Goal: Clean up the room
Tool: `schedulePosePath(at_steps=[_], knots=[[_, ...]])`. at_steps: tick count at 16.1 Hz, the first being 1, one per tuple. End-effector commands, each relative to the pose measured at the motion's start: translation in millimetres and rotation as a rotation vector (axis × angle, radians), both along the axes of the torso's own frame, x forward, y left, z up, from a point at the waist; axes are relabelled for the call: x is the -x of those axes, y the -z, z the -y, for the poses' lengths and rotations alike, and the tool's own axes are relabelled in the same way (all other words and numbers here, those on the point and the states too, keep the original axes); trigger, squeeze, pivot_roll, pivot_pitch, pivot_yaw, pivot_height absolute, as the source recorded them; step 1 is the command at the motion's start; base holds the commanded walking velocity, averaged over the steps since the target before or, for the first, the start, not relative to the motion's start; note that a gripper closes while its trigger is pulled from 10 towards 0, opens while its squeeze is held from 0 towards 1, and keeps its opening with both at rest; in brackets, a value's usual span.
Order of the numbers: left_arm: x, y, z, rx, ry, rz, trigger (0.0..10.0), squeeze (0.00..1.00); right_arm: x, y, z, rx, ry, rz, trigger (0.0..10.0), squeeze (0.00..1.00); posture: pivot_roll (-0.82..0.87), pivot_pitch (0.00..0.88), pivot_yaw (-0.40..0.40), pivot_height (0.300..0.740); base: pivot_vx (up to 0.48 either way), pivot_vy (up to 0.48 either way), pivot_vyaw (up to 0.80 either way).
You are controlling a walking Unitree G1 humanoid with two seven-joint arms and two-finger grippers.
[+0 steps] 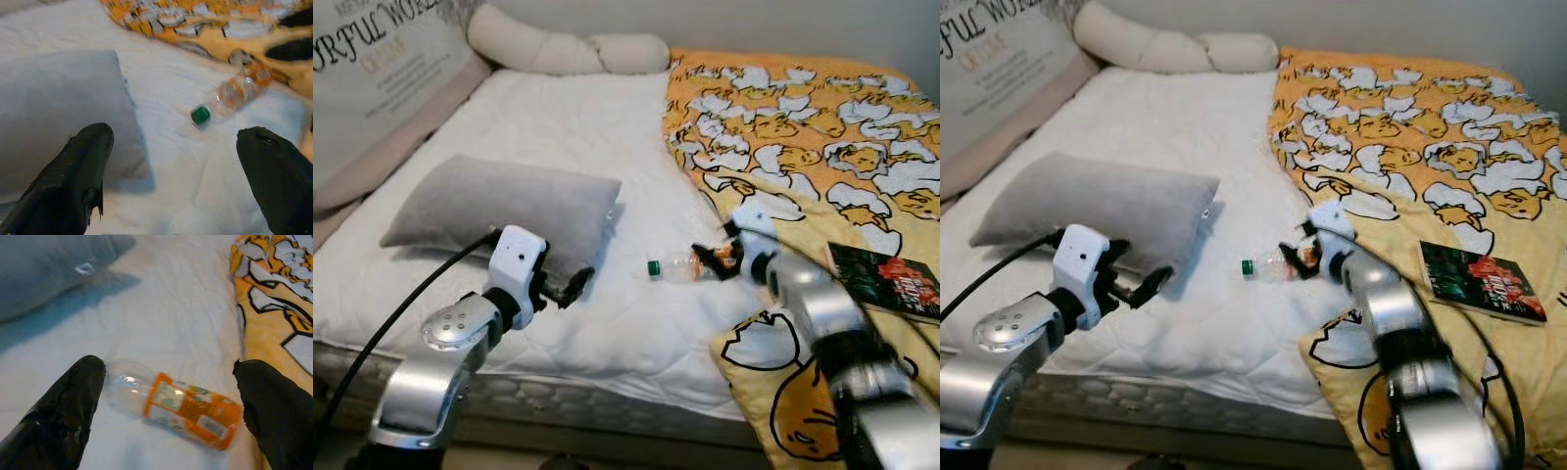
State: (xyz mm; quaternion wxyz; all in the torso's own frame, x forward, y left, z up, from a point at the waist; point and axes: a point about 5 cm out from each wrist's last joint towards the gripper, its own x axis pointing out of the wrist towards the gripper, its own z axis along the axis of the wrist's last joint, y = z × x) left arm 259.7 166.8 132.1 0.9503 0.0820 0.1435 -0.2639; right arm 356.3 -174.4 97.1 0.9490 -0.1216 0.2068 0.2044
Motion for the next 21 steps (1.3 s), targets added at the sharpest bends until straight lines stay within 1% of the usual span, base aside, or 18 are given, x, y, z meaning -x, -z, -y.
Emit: schedulePosePath(at_steps=[1, 2, 3, 4, 5, 6, 7, 9, 10, 11, 13, 15, 16, 17, 19, 20, 21], knots=[[-0.4, -8.7, -0.1, -0.011, 0.045, 0.009, 10.0, 0.0, -5.6, -2.7, 3.3, 0.026, -0.014, 0.002, 10.0, 1.0, 0.1, 0.0, 0.015, 0.74, 0.0, 0.0, 0.0], [0.1, -11.4, -1.5, -0.019, 0.064, 0.006, 10.0, 0.0, -9.2, -5.4, 4.7, 0.035, -0.025, 0.003, 10.0, 1.0, 0.11, 0.0, 0.013, 0.74, 0.0, 0.0, 0.0], [2.0, -20.2, -5.5, -0.025, 0.104, -0.001, 10.0, 0.0, -14.5, -12.1, 7.0, 0.077, -0.08, 0.014, 10.0, 1.0, 0.15, 0.019, -0.003, 0.74, 0.0, 0.0, 0.0], [2.8, -24.4, -7.7, -0.03, 0.12, -0.003, 10.0, 0.0, -16.0, -14.6, 8.4, 0.103, -0.111, 0.012, 10.0, 1.0, 0.16, 0.035, -0.005, 0.74, 0.0, 0.0, 0.0], [5.9, -33.4, -13.5, -0.044, 0.149, -0.011, 10.0, 0.0, -19.5, -20.1, 12.6, 0.16, -0.148, 0.012, 10.0, 1.0, 0.18, 0.111, -0.01, 0.74, 0.0, 0.0, 0.0], [7.6, -36.9, -15.7, -0.05, 0.159, -0.014, 10.0, 0.0, -20.8, -22.4, 14.1, 0.178, -0.154, 0.015, 10.0, 1.0, 0.19, 0.122, -0.01, 0.74, 0.0, 0.0, 0.0], [13.1, -43.8, -20.9, -0.062, 0.184, -0.023, 10.0, 0.0, -24.3, -27.8, 16.6, 0.2, -0.142, 0.027, 10.0, 1.0, 0.21, 0.176, -0.005, 0.74, 0.0, 0.0, 0.0], [24.3, -50.2, -25.5, -0.07, 0.22, -0.053, 10.0, 0.0, -25.7, -29.1, 17.1, 0.234, -0.143, 0.031, 10.0, 1.0, 0.23, 0.216, 0.0, 0.74, 0.0, 0.0, 0.0], [33.2, -54.9, -27.0, -0.076, 0.242, -0.072, 10.0, 0.0, -25.4, -28.4, 17.0, 0.258, -0.161, 0.025, 10.0, 1.0, 0.24, 0.24, 0.001, 0.74, 0.0, 0.0, 0.0], [45.1, -59.9, -30.5, -0.1, 0.253, -0.097, 10.0, 0.0, -24.3, -25.6, 18.0, 0.314, -0.182, 0.012, 10.0, 1.0, 0.26, 0.262, 0.005, 0.74, 0.0, 0.0, 0.0], [52.4, -62.4, -35.2, -0.118, 0.251, -0.111, 10.0, 0.0, -24.6, -24.4, 18.2, 0.34, -0.169, 0.014, 10.0, 1.0, 0.28, 0.284, 0.009, 0.74, 0.0, 0.0, 0.0], [56.6, -65.8, -38.5, -0.128, 0.244, -0.116, 10.0, 0.0, -25.3, -24.1, 18.3, 0.371, -0.152, 0.028, 10.0, 1.0, 0.29, 0.291, 0.014, 0.74, 0.0, 0.0, 0.0], [61.2, -72.0, -41.1, -0.132, 0.235, -0.115, 10.0, 0.0, -25.7, -23.6, 17.8, 0.384, -0.139, 0.038, 10.0, 0.3, 0.32, 0.292, 0.017, 0.74, 0.0, 0.0, 0.0], [64.8, -77.0, -42.1, -0.138, 0.234, -0.112, 10.0, 0.0, -26.0, -23.4, 17.4, 0.394, -0.132, 0.046, 10.0, 0.0, 0.33, 0.291, 0.018, 0.74, 0.0, 0.0, 0.0], [70.7, -80.7, -44.5, -0.151, 0.232, -0.118, 10.0, 0.0, -26.7, -24.2, 16.5, 0.404, -0.13, 0.054, 10.0, 0.0, 0.35, 0.295, 0.016, 0.74, 0.0, 0.0, 0.0], [76.3, -80.9, -48.1, -0.16, 0.22, -0.129, 10.0, 0.0, -28.0, -25.9, 15.4, 0.448, -0.133, 0.076, 10.0, 0.0, 0.35, 0.299, 0.015, 0.74, 0.0, 0.0, 0.0], [77.4, -81.2, -48.7, -0.16, 0.218, -0.131, 10.0, 0.0, -28.4, -26.4, 15.0, 0.456, -0.135, 0.081, 10.0, 0.0, 0.35, 0.3, 0.014, 0.74, 0.0, 0.0, 0.0]])
